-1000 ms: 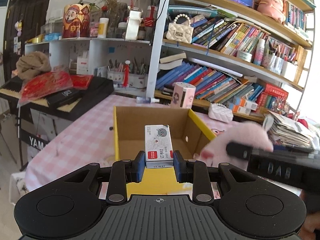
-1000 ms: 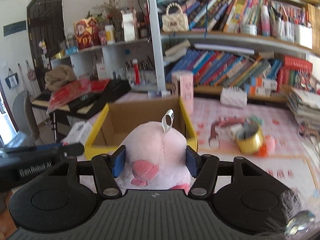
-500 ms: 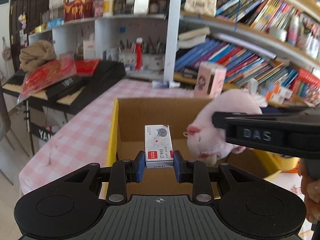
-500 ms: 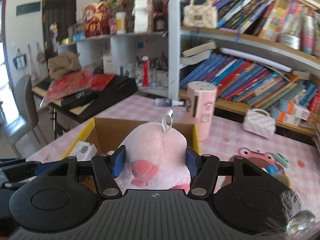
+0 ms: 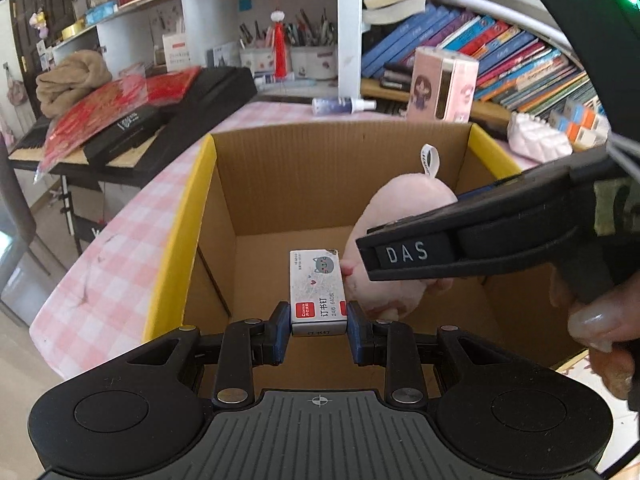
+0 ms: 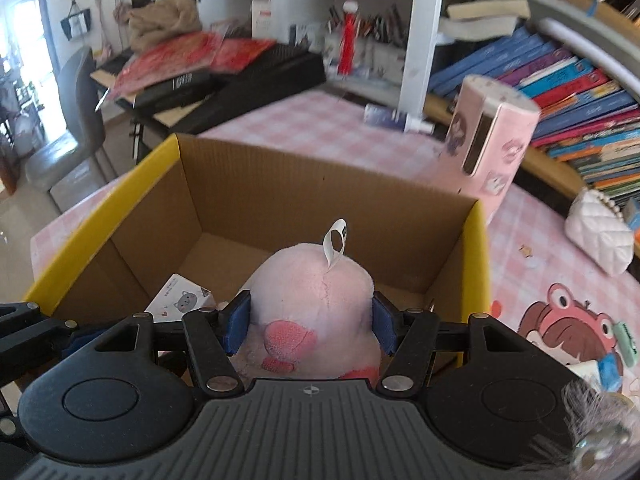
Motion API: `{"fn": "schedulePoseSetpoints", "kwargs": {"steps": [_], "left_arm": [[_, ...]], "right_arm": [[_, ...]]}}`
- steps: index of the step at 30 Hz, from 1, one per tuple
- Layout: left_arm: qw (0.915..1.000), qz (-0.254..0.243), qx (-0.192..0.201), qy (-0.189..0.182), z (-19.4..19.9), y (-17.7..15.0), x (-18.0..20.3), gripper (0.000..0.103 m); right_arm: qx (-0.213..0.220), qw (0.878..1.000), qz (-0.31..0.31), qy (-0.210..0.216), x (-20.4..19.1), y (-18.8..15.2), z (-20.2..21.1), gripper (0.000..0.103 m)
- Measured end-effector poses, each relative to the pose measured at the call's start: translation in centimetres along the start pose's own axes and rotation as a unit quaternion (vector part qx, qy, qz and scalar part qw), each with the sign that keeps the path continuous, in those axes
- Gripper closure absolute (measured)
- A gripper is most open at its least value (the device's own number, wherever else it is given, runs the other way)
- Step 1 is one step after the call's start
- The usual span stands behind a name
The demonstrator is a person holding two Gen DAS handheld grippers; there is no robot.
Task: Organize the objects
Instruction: 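Open the left tool to drop the card box while the right tool releases the pig, then withdraw both open tools from the yellow box toward the tape rolls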
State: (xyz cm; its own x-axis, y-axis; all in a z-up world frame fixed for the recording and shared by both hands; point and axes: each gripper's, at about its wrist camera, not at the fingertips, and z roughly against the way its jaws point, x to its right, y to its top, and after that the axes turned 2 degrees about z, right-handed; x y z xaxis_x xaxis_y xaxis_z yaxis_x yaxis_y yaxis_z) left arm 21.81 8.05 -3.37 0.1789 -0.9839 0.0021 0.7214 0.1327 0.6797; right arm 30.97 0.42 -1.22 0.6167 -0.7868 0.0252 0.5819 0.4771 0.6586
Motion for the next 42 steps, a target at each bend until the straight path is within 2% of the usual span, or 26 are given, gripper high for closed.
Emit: {"fn": "schedulePoseSetpoints", "kwargs": {"steps": [6, 11, 14, 16, 19, 25, 27, 29, 32, 40, 42], "left_arm": [[0.9999, -0.002, -0.014, 0.009, -0.5, -0.3, 0.7, 0.075], [0.9997, 0.003, -0.016, 0.017, -0.4, -0.4, 0.9, 0.074], [0.9998, 0.008, -0.005, 0.017, -0.1, -0.3, 0.9, 0.073], [0.9998, 0.009, 0.005, 0.017, 0.4, -0.2, 0.9, 0.071], [0.9996, 0.008, 0.023, 0.016, 1.2, -0.1, 0.9, 0.067], [0.9985, 0.004, 0.054, 0.007, 3.5, -0.2, 0.7, 0.064], [0.9979, 0.0, 0.065, 0.005, 4.5, -0.3, 0.5, 0.059], [0.9963, 0.0, 0.085, 0.007, 5.9, -0.5, 0.3, 0.046], [0.9931, -0.003, 0.116, 0.012, 8.2, -0.8, -0.1, 0.036], [0.9854, 0.012, 0.167, 0.03, 12.8, -3.1, -1.9, 0.02], [0.9846, 0.019, 0.171, 0.029, 13.7, -4.0, -2.4, 0.019]], "right_arm": [[-0.043, 0.999, 0.015, 0.026, -0.3, 0.2, -1.0, 0.043], [-0.048, 0.998, 0.018, 0.028, -0.4, 0.3, -1.1, 0.041], [-0.042, 0.999, 0.016, 0.029, -0.3, 0.4, -1.0, 0.035], [-0.029, 0.999, 0.013, 0.026, -0.2, 0.4, -0.5, 0.027], [-0.005, 1.0, 0.005, 0.021, 0.0, 0.3, 0.4, 0.021], [0.055, 0.998, -0.02, 0.008, 0.3, -0.1, 3.9, 0.021], [0.084, 0.996, -0.026, -0.001, 0.2, -0.3, 5.7, 0.021], [0.112, 0.993, -0.035, -0.013, 0.0, -0.7, 7.6, 0.02], [0.154, 0.986, -0.051, -0.029, -0.2, -1.6, 10.3, 0.019], [0.232, 0.963, -0.091, -0.098, -1.7, -5.6, 16.1, 0.013], [0.241, 0.959, -0.093, -0.118, -2.4, -7.1, 17.1, 0.011]]}}
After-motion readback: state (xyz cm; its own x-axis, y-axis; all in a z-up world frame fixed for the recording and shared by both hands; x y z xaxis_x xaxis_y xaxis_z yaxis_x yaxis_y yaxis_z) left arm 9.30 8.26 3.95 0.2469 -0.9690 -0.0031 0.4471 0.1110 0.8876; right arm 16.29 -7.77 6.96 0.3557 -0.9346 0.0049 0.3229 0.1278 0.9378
